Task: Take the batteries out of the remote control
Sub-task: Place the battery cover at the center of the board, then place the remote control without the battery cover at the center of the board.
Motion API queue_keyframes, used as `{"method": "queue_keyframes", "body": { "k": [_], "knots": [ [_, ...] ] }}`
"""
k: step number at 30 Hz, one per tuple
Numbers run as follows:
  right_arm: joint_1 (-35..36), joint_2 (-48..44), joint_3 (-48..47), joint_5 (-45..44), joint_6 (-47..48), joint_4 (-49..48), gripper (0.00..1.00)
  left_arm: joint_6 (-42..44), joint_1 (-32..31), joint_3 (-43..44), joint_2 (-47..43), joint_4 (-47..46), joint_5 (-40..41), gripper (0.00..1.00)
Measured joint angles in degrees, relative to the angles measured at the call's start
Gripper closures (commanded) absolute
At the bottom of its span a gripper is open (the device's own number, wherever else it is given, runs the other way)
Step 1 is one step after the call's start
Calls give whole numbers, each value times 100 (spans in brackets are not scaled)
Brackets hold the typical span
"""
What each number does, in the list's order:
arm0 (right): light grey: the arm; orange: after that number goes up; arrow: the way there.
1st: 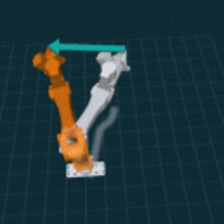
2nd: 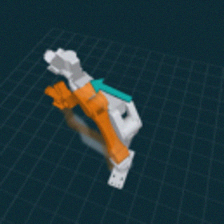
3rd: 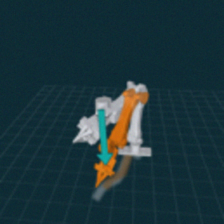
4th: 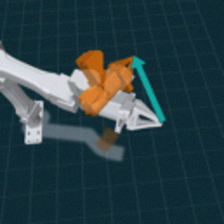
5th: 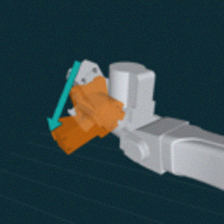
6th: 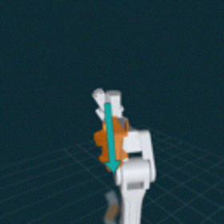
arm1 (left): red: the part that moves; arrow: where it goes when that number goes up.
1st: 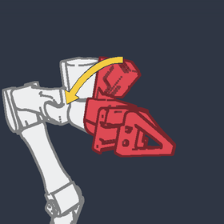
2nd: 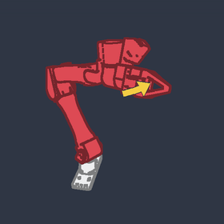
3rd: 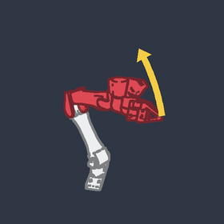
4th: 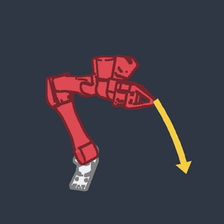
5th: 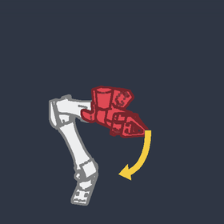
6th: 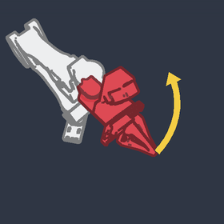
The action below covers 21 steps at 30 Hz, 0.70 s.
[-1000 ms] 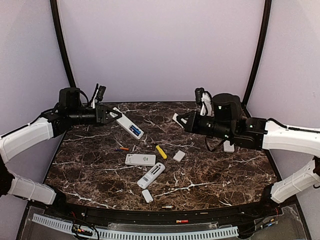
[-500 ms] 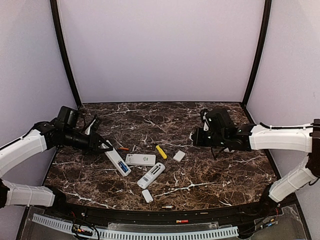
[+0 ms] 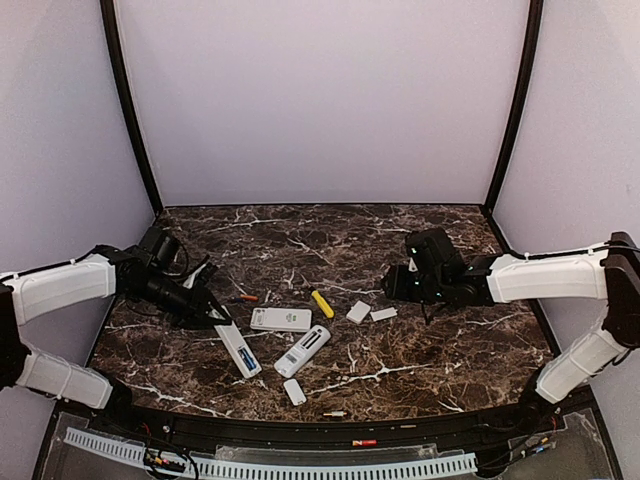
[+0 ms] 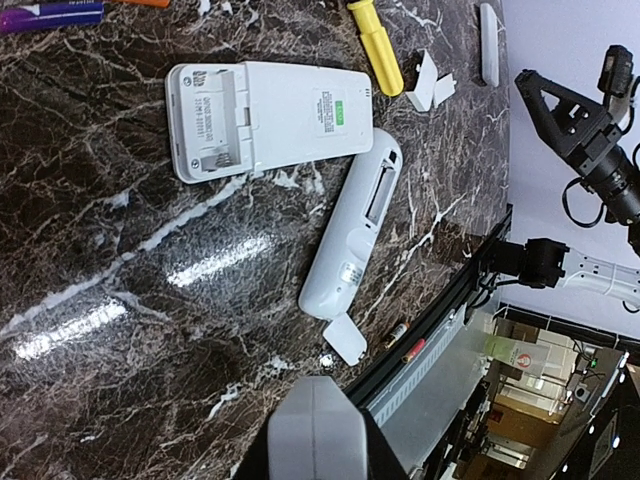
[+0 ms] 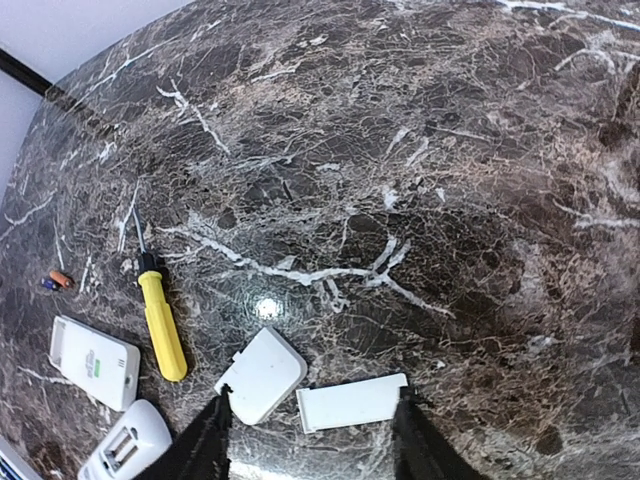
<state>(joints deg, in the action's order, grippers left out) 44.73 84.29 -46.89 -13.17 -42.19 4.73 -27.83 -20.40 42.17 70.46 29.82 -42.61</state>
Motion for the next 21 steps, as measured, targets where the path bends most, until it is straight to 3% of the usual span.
{"method": "queue_keyframes", "body": {
  "k": [5,21],
  "knots": [
    [-2,-17,-2,-105,17,42,31,136,0,4,323,26,-83,99],
    [-2,-428,-87,-9,186,87,28,387,0,197,1150,55,-68,85]
  ]
}}
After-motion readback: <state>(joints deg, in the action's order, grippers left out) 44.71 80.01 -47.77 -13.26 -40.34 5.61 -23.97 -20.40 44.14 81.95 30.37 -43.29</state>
